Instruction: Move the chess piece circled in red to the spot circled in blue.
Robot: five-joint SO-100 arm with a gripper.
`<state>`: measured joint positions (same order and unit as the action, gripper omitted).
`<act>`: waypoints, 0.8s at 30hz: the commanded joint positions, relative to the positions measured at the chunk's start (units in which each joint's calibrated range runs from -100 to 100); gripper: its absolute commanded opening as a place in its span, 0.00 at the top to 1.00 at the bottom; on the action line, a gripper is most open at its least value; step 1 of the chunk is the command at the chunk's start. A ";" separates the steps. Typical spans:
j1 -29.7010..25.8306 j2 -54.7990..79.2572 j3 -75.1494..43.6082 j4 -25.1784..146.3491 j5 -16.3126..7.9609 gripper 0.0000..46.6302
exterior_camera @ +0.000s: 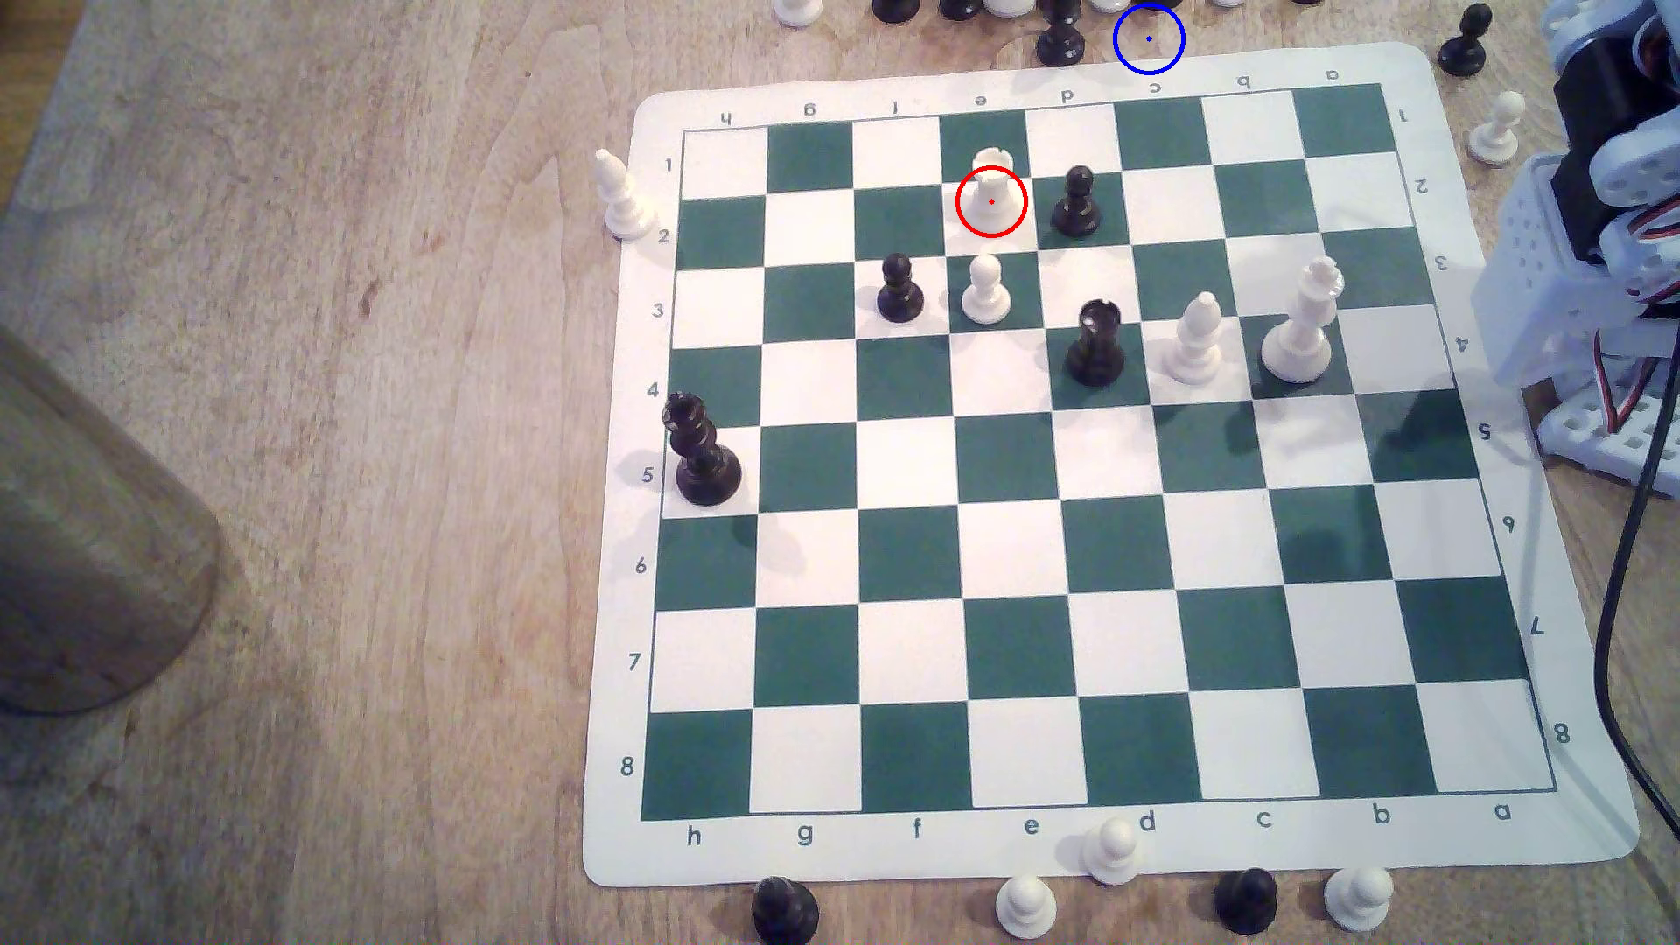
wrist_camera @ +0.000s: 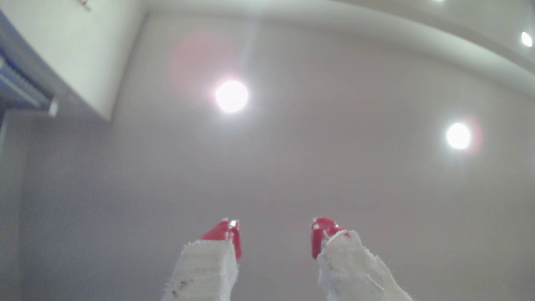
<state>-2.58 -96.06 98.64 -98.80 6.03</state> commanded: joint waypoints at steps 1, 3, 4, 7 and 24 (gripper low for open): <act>0.74 0.31 1.26 3.31 0.24 0.72; 0.98 0.31 0.81 10.19 0.24 0.72; 1.06 0.31 0.27 14.04 0.24 0.72; 1.60 0.31 -3.00 28.62 0.24 0.72; 12.24 0.39 -25.75 111.50 -0.20 0.70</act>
<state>7.67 -95.89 80.48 -4.46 6.23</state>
